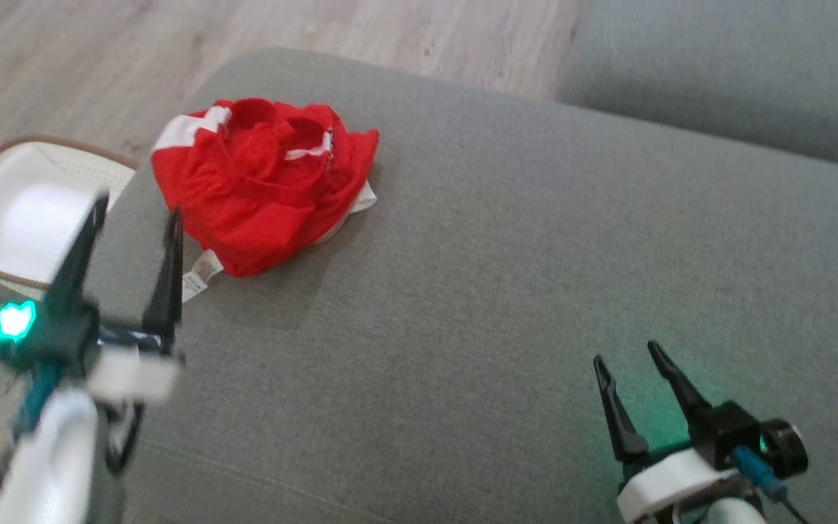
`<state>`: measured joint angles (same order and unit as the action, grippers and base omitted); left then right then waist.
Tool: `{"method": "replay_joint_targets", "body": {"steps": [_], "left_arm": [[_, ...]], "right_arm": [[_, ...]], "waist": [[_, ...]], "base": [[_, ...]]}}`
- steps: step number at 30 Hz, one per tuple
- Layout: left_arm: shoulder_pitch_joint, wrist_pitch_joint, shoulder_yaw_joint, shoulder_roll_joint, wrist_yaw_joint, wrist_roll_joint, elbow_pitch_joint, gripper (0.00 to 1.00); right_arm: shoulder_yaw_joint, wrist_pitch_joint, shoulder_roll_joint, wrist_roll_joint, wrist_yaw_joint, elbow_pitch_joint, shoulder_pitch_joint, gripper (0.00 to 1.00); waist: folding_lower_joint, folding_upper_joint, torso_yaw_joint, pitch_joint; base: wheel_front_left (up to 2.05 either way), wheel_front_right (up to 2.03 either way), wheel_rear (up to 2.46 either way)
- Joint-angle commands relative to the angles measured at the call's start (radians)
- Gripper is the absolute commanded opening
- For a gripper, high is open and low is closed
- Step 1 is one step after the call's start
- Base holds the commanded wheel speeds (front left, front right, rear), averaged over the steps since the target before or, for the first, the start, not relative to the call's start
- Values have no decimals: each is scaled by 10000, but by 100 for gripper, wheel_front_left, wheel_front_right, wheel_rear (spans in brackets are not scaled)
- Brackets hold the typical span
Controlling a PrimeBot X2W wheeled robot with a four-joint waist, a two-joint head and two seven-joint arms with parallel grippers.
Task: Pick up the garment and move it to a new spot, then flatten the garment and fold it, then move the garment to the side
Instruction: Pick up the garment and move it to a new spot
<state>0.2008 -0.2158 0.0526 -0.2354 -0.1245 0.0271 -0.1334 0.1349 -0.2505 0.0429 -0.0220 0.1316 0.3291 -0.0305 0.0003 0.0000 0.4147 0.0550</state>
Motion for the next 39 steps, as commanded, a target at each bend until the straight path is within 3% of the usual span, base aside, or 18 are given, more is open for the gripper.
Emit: {"method": "replay_joint_targets", "body": {"steps": [1,5,13,18,23,33,34,35,39], "left_arm": [[1079,397,-146,-501,-43,55,112,100],[3109,1726,407,-932,-55,524,-897,100],[6658,5555,1782,-949,-59,2625,-4259,100],[7910,6848,2599,-1027,-60,3149,-5721,100],[8430,7036,3106,-1063,-60,3372,-6891,100],[8685,5926,3163,-777,-61,3580,-8714,100],[8718,5735,3195,-765,-61,3610,-8813,40],[8770,5502,3227,-782,-61,3608,-8897,0],[9046,4641,3426,-848,-61,3554,-9147,0]], "right_arm": [[130,-113,74,-140,-9,-345,605,100],[32,-113,125,-450,-9,-402,885,100],[-421,-113,773,-689,-9,-733,1133,100],[-600,-113,1184,-715,-9,-962,1280,100],[-724,-113,1526,-693,-9,-1260,1341,100],[-878,-113,1718,-738,-9,-1589,1387,100],[-868,-113,1700,-752,-9,-1597,1394,100],[-858,-113,1684,-758,-9,-1596,1408,100],[-799,-113,1511,-759,-9,-1502,1397,100]], "waist": [[-3,0,-283,453],[-3,0,-585,940],[-3,0,-735,2072],[-3,0,-815,2731],[-3,0,-784,3301],[-3,0,-825,3698],[-3,0,-840,3709],[-3,0,-853,3717],[-3,0,-920,3517]], "base": [[0,0,0],[0,0,0],[0,0,0],[0,0,0],[0,0,0],[0,0,0],[0,0,0],[0,0,0],[0,0,0]]}}
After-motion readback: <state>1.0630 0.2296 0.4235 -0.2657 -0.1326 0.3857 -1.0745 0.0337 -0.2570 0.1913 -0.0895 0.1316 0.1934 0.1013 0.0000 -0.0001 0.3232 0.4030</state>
